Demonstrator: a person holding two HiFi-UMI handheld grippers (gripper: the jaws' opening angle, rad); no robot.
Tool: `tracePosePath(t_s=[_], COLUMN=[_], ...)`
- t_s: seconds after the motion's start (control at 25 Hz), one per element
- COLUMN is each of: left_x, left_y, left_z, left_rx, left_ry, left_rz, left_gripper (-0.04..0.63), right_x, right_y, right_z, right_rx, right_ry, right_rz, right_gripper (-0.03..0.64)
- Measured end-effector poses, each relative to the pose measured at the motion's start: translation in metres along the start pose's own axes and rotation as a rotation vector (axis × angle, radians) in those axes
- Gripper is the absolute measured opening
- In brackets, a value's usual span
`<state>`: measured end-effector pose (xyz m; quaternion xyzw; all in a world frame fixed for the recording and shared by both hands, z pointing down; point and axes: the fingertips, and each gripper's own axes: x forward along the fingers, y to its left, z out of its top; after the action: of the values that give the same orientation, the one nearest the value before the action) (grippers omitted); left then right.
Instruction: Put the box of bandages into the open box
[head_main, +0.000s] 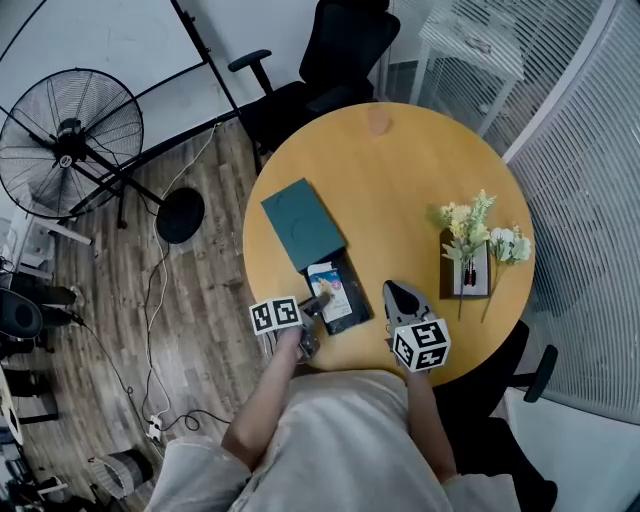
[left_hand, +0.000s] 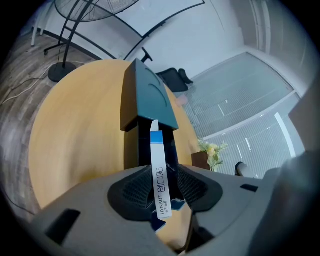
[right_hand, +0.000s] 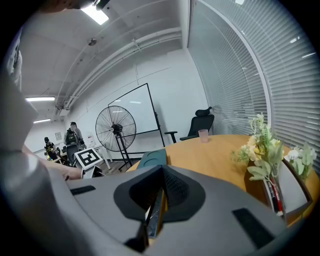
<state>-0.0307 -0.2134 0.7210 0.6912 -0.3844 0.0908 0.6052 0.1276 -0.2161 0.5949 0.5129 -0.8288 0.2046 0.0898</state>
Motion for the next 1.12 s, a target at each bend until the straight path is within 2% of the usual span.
tracePosePath(t_s=[0.44, 0.8, 0.96, 1.12], left_x=[-0.007, 0.008, 0.003, -0.01], left_y=[-0.004, -0.009, -0.012, -0.013], left_z=[0.004, -0.008, -0.004, 0.004], left_rx=[0.056, 0.107, 0.128, 0.186], left_ry=[-0.023, 0.044, 0.022, -0.006], left_rz=[0.014, 0.029, 0.032, 0.044], left_gripper=[0.146, 0.147, 0.146, 0.146], right_x=[-0.001, -0.003, -0.005, -0.004], right_y=[0.002, 0.004, 0.001, 0.001], right_z=[-0.003, -0.001, 0.0, -0.005], right_rx=[-0.009, -0.015, -0.019, -0.012], right_ry=[0.005, 0.007, 0.004, 0.025], right_rz=[0.007, 0.01, 0.006, 0.019], right_gripper=[-0.003, -0.005, -0.005, -0.005])
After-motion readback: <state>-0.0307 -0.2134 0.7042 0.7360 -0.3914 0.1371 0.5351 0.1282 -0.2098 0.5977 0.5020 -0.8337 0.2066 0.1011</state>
